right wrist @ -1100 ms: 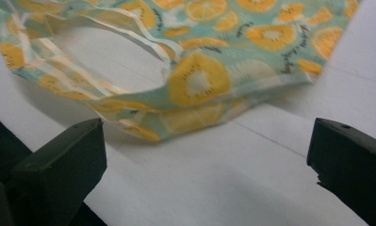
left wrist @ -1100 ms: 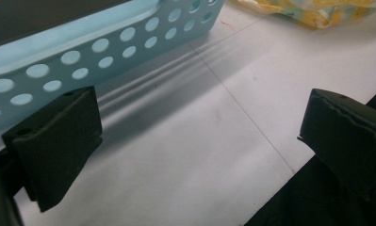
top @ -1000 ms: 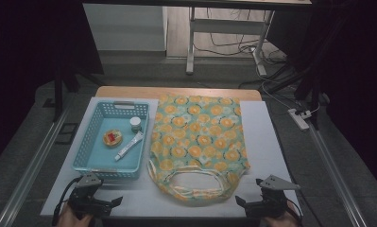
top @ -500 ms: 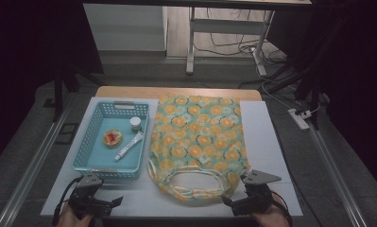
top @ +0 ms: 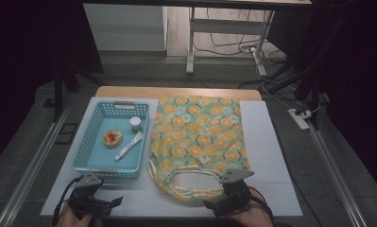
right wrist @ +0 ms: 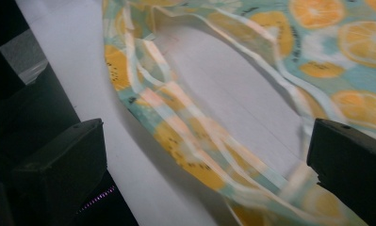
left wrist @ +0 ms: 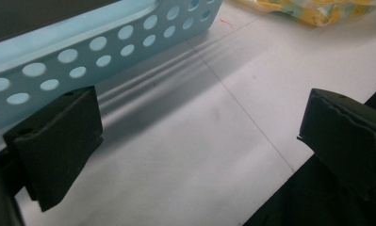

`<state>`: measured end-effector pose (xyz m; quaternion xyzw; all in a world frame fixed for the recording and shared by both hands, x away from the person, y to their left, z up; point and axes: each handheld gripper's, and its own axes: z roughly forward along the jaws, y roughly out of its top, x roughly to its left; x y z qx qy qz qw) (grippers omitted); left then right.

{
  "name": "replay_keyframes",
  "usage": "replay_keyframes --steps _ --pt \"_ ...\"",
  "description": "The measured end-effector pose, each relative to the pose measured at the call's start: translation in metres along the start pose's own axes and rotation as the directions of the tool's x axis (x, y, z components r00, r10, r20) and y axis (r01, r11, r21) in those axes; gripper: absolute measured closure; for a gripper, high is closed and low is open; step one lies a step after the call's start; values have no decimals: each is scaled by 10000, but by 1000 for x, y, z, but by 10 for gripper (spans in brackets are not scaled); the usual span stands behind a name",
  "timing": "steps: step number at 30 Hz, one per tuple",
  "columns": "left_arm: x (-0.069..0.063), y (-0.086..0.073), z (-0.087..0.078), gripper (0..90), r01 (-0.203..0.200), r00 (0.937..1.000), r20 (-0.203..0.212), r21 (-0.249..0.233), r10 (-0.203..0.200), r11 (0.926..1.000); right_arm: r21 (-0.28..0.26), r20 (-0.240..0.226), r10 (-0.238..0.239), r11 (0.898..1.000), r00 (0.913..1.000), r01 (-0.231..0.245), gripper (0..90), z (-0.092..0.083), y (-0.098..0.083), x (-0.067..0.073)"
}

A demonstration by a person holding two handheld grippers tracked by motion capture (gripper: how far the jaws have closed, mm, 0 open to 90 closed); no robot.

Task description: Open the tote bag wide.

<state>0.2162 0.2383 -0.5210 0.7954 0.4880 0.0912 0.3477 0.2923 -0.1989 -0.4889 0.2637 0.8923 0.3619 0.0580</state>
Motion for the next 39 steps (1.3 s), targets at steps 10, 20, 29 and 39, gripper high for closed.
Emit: replay_keyframes --steps 10,20,29,39 --pt "0 0 0 3 -6 10000 -36 48 6 10000 384 -399 -406 9984 9984 422 41 24 8 8" --pt "0 0 0 3 3 10000 -38 49 -2 10000 873 -676 -1546 9832 9857 1602 306 36 16 16" --pt "0 0 0 5 22 10000 -32 25 -22 10000 1197 -783 -1984 9710 9770 2068 729 34 20 17" --pt "0 1 1 7 44 9999 -94 104 -43 9999 292 -1135 -1306 9905 9849 1347 876 19 32 5"
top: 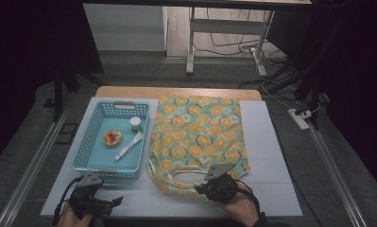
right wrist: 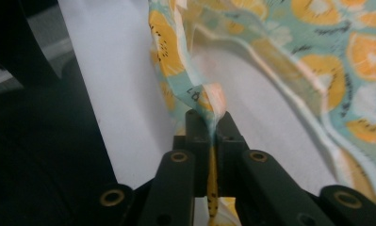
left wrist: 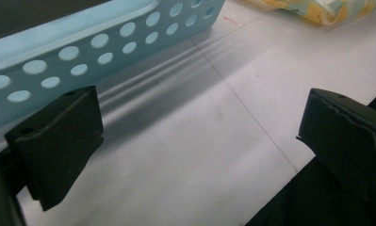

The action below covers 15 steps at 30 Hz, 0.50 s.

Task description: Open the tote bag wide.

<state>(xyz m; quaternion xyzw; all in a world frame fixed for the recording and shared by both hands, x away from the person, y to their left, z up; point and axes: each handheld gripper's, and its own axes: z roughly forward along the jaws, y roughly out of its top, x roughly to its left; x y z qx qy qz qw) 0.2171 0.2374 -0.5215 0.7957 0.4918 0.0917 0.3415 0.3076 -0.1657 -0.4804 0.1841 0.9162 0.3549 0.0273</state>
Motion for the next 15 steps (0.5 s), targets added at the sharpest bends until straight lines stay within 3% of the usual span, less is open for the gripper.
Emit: replay_keyframes --steps 6,15 --pt "0 0 -1 8 15 10000 15 -41 -15 10000 -624 -36 489 9968 9988 -491 890 -7 11 -16" --pt "1 0 -1 8 21 10000 22 -42 -21 10000 -839 224 621 9947 9978 -600 893 -8 26 -37"
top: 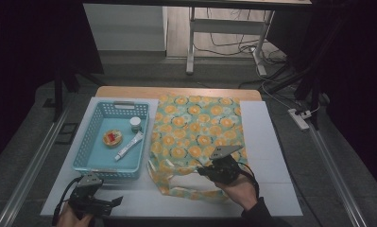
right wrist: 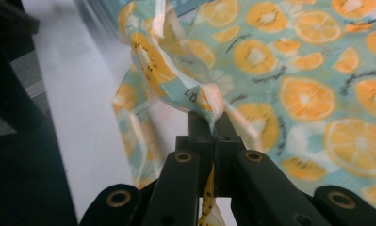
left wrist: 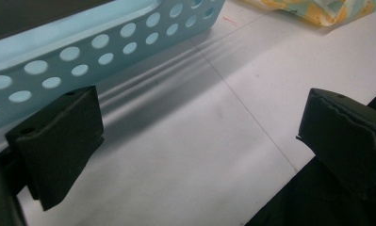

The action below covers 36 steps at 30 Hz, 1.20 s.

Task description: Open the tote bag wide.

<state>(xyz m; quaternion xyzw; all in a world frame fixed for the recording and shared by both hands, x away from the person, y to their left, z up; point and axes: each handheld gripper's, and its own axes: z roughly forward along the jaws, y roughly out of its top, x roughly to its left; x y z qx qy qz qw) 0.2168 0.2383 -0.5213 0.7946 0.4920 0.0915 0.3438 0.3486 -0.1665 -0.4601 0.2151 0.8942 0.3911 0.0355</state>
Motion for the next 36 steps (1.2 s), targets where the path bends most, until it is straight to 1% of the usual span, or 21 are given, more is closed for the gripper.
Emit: replay_keyframes --steps 1,2,3,5,8,9,10,11,15,18,19,20,22,26,28,31,33,36 --pt "0 0 0 8 7 10000 12 -9 -7 10000 -40 26 24 10000 10000 -24 893 1 2 -3" --pt "0 0 0 8 10 10000 13 -12 -10 10000 -91 116 87 9999 9999 -86 893 2 6 -8" --pt "0 0 0 8 12 10000 15 -11 -12 10000 -91 116 87 9999 9999 -86 893 2 6 -8" --pt "0 0 0 8 19 10000 17 -11 -19 10000 -172 131 234 9996 9996 -232 893 4 9 -14" --pt "0 0 0 8 20 10000 15 -7 -20 10000 -138 242 313 9994 9992 -310 893 7 14 -23" --pt "0 0 0 9 26 10000 19 -4 -26 10000 -153 261 362 9992 9990 -358 892 7 18 -30" --pt "1 0 0 8 38 10000 21 -6 -38 10000 -146 288 382 9992 9989 -378 892 8 21 -34" --pt "1 0 0 8 48 10000 21 -8 -48 10000 -146 288 382 9992 9989 -378 892 8 21 -34" --pt "1 0 0 9 55 10000 19 9 -55 10000 -137 285 571 9983 9980 -567 892 10 30 -50" --pt "1 0 0 9 62 10000 22 24 -63 10000 -93 368 651 9979 9972 -648 892 13 36 -62" --pt "1 0 0 9 70 10000 25 19 -70 10000 -82 322 694 9976 9971 -692 892 14 39 -66" --pt "1 0 0 9 75 10000 27 16 -75 10000 -60 302 709 9975 9970 -707 892 15 41 -70" --pt "1 0 0 9 86 10000 44 10 -86 10000 -19 421 685 9976 9968 -685 891 17 47 -76" --pt "1 0 0 10 89 9999 49 8 -89 10000 65 368 519 9986 9980 -522 890 21 56 -89" --pt "1 0 0 10 89 9999 58 8 -89 10000 76 490 482 9988 9976 -486 890 23 61 -96" --pt "1 0 0 10 91 9999 75 -12 -91 10000 58 760 666 9977 9949 -673 891 27 67 -106" --pt "2 0 0 10 95 9999 87 -16 -95 10000 -25 828 826 9966 9931 -827 891 29 71 -112" --pt "2 0 0 10 88 9999 99 -10 -88 10000 -72 1026 809 9967 9914 -806 891 32 79 -118"
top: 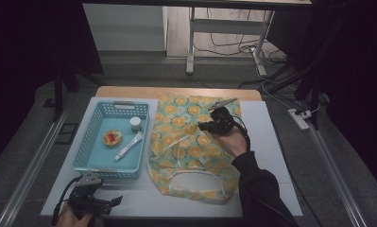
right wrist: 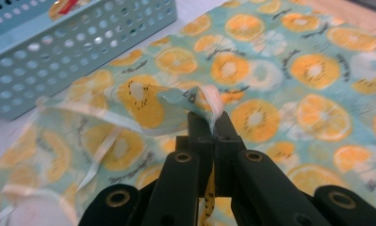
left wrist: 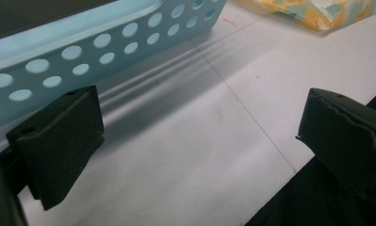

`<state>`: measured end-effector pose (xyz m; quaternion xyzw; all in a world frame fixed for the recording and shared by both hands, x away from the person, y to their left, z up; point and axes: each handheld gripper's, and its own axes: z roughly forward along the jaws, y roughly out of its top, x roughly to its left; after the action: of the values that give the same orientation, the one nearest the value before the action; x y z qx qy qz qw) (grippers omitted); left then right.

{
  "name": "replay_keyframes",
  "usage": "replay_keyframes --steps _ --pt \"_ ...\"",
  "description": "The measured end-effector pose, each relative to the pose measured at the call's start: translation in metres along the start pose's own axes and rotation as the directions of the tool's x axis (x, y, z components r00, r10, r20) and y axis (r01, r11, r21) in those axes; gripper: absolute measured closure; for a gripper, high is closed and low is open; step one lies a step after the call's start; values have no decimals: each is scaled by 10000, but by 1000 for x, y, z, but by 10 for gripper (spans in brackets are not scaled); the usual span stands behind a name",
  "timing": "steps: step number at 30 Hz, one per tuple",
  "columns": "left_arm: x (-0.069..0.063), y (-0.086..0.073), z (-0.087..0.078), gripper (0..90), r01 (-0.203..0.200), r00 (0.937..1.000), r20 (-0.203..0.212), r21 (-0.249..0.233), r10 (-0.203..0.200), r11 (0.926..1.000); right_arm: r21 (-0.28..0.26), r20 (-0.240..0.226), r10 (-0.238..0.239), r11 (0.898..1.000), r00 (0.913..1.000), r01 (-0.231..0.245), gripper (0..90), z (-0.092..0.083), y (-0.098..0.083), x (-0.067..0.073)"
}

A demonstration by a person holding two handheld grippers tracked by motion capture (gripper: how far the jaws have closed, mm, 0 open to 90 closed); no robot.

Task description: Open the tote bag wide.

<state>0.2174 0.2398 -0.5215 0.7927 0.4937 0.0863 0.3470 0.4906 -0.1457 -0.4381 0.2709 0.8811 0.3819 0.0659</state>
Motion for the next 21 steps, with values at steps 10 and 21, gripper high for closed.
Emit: replay_keyframes --steps 10,21 --pt "0 0 0 11 -15 10000 -7 18 15 10000 97 433 -100 9999 9990 96 891 15 25 -13" --pt "-1 0 1 12 -68 10000 -9 80 69 9999 488 747 34 9988 9972 -71 889 48 27 -32"
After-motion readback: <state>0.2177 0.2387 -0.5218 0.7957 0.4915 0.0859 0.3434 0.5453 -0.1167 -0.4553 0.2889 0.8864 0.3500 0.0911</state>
